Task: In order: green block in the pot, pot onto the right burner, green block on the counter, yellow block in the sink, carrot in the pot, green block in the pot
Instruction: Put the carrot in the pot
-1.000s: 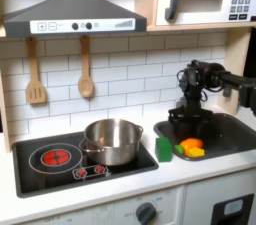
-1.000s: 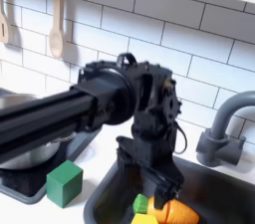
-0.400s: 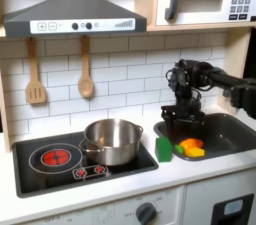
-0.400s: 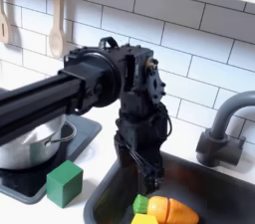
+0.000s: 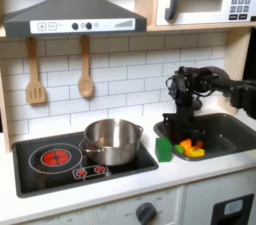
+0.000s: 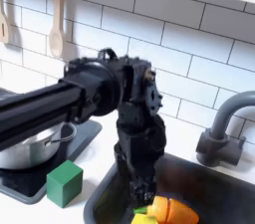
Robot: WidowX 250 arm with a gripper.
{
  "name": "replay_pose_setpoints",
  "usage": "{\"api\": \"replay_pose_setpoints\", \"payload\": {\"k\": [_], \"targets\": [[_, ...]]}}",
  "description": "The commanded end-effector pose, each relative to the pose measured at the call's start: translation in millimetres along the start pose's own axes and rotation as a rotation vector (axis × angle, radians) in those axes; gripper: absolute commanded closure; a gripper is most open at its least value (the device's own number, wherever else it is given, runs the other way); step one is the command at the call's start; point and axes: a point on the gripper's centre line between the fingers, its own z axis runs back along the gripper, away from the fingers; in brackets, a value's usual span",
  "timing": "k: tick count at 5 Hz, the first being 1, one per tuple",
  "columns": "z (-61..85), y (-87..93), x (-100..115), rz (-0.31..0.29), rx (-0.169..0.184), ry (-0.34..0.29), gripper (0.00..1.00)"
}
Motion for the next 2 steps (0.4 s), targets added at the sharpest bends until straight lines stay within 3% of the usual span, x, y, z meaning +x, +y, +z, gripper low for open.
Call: {"api": "replay_pose_setpoints", "payload": {"k": [1, 2], "targets": [[-15.4, -28.2, 6.5, -0.087, -0.026, 0.015, 0.0], [-14.8, -31.6, 13.7, -0.103, -0.008, 0.004, 0.0]]}}
